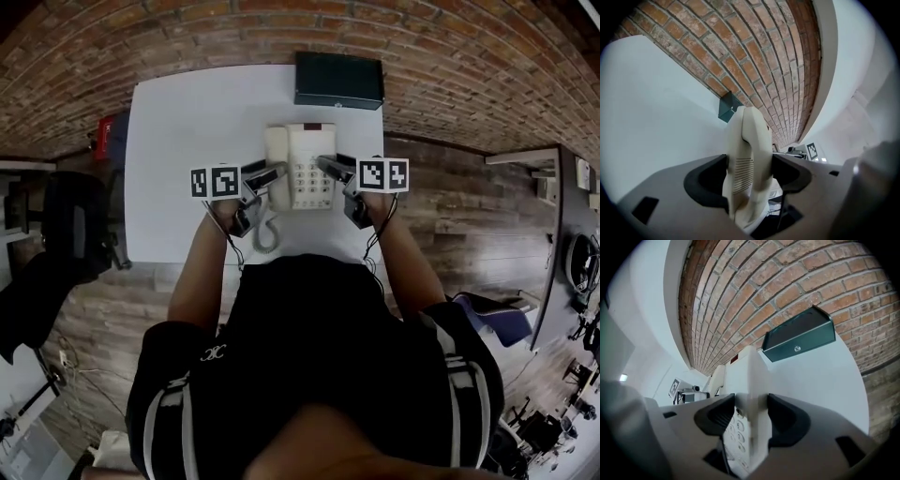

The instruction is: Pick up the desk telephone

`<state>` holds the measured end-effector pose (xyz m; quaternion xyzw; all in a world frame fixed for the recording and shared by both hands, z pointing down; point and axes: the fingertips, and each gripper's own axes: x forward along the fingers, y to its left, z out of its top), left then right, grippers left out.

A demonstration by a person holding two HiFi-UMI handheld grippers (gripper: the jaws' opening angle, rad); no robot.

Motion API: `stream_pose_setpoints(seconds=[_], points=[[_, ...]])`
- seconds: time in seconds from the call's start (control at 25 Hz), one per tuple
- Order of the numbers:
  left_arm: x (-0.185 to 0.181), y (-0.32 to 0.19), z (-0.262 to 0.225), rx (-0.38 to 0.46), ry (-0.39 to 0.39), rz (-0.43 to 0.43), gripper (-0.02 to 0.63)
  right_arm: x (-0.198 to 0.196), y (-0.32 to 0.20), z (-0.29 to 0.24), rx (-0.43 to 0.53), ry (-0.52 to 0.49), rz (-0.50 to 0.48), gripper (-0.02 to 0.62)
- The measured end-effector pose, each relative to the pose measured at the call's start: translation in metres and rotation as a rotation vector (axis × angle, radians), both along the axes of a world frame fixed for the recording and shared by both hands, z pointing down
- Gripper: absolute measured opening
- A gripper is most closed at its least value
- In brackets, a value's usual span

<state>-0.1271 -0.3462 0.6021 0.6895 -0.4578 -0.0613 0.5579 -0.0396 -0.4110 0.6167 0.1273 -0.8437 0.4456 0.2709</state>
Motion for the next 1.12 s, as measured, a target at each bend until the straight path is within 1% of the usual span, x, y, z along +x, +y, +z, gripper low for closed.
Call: stream_pose_setpoints(seconds=[0.24,0.52,0.64,0.84,1.12], points=[[0.000,0.005,-0.036,0.055,0.005,-0.037,0.308,0.001,0.002,-0.040,0.048,-0.014,0.022,0.212],[0.002,0.015,-0.082,0.103,-0.036,-0.043,0.308,0.003,0.012,-0.085,0.095,-0.067,0.047,0.210],[0.002,0.019,-0.096,0.109,-0.051,-0.038,0.308,0.003,0.017,-0.099,0.100,-0.078,0.057,0.210],[0.001,0.025,-0.105,0.106,-0.066,-0.030,0.308,0.003,0.024,-0.106,0.092,-0.085,0.064,0.209],[-0.001,0.030,-0.103,0.092,-0.074,-0.029,0.308,-0.001,0.027,-0.107,0.118,-0.083,0.053,0.207]])
